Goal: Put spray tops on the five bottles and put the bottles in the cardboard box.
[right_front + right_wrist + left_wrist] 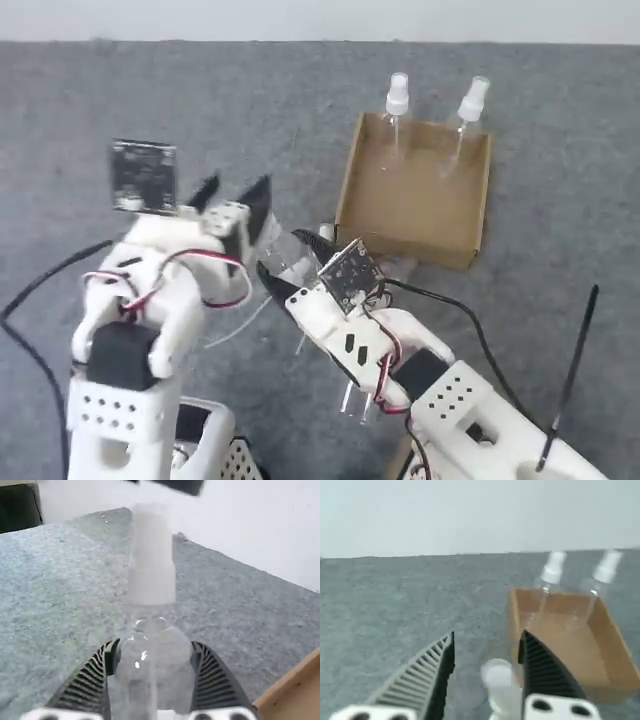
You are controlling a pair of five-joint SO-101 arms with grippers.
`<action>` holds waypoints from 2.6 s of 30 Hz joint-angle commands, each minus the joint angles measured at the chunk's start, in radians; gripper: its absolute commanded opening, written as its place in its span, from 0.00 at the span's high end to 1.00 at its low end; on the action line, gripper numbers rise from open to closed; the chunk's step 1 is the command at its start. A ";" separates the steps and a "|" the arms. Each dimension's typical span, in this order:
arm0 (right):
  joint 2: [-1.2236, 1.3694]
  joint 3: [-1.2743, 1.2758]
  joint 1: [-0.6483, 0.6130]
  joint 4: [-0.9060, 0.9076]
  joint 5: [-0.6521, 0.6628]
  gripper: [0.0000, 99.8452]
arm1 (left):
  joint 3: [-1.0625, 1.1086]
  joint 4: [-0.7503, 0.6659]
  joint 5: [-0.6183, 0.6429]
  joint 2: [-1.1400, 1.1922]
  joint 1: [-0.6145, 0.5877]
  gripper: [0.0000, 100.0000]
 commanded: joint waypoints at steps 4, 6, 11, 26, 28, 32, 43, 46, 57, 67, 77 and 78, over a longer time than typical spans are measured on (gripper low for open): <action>-0.042 -0.009 0.012 -0.024 -0.005 0.99 | 0.047 -0.114 -0.012 0.005 -0.084 0.81; -0.042 -0.009 0.012 -0.024 -0.005 0.99 | 0.087 -0.147 -0.015 0.009 -0.068 0.81; -0.042 -0.009 0.012 -0.024 -0.005 0.99 | 0.136 -0.158 -0.018 0.012 -0.017 0.81; -0.042 -0.008 0.012 -0.024 -0.005 0.99 | -0.024 -0.012 -0.066 -0.107 0.032 0.81; -0.042 -0.008 0.012 -0.024 -0.005 0.99 | -0.097 0.058 -0.066 -0.180 0.020 0.81; -0.042 0.000 0.012 -0.024 -0.005 0.99 | -0.090 0.058 -0.074 -0.261 0.006 0.80; -0.042 0.002 0.012 -0.024 -0.005 0.99 | 0.180 -0.155 -0.069 -0.104 -0.118 0.81; -0.042 0.002 0.012 -0.024 -0.005 0.99 | 0.206 -0.170 -0.072 -0.052 -0.025 0.81; -0.042 0.003 0.012 -0.024 -0.005 0.99 | 0.229 -0.172 -0.005 -0.014 0.038 0.81; -0.042 0.015 0.013 -0.024 -0.003 0.99 | 0.251 -0.192 0.014 -0.014 0.038 0.81; -0.042 0.015 0.013 -0.024 -0.003 0.99 | 0.305 -0.267 0.037 -0.014 0.038 0.81; -0.042 0.015 0.013 -0.024 -0.003 0.99 | 0.305 -0.267 0.037 -0.014 0.038 0.81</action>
